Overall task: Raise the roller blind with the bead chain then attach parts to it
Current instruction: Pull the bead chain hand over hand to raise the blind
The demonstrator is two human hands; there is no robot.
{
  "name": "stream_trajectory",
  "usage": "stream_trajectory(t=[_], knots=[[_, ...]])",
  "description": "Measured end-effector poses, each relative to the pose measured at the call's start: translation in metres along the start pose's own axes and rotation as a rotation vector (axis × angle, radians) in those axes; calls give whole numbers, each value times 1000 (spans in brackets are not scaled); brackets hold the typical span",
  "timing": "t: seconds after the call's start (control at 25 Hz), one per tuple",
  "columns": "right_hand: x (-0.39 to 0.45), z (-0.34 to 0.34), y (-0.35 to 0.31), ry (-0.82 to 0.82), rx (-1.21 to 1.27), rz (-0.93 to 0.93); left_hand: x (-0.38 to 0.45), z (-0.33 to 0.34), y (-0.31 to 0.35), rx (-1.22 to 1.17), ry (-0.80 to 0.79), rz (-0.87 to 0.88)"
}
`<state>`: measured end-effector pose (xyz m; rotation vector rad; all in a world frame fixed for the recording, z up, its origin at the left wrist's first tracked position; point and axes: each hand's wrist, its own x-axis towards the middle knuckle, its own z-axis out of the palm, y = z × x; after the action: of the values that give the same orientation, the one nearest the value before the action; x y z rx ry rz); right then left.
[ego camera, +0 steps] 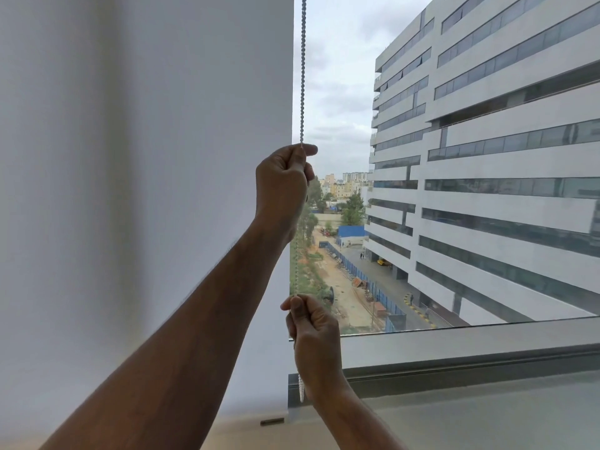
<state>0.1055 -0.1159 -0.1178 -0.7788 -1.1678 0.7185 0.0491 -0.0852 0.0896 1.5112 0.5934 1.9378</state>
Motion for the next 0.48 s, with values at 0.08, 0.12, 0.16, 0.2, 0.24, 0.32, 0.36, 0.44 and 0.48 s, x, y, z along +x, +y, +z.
stream_trajectory(t=[0.08,0.12,0.16,0.2,0.24,0.32,0.36,0.44,0.48], knots=[[-4,-4,9,-26,-68,-6,-8,-4,-8,23,-6,17],[-5,-6,13,-44,-99,-6,-12,-6,-13,27,-9,26],[-6,-7,16,-61,-118,1,-16,-8,-17,30,-12,40],[-5,-9,17,-74,-124,14,-19,-10,-21,34,-13,56],[-3,-10,17,-76,-126,31,-22,-13,-24,39,-13,73],[7,-12,14,-63,-145,49,-28,-17,-31,56,-16,98],[16,-12,9,-48,-152,44,-31,-19,-35,72,-18,106],[39,-10,-8,-11,-142,5,-38,-23,-43,103,-21,112],[51,-8,-21,3,-134,-30,-42,-24,-47,110,-19,111]])
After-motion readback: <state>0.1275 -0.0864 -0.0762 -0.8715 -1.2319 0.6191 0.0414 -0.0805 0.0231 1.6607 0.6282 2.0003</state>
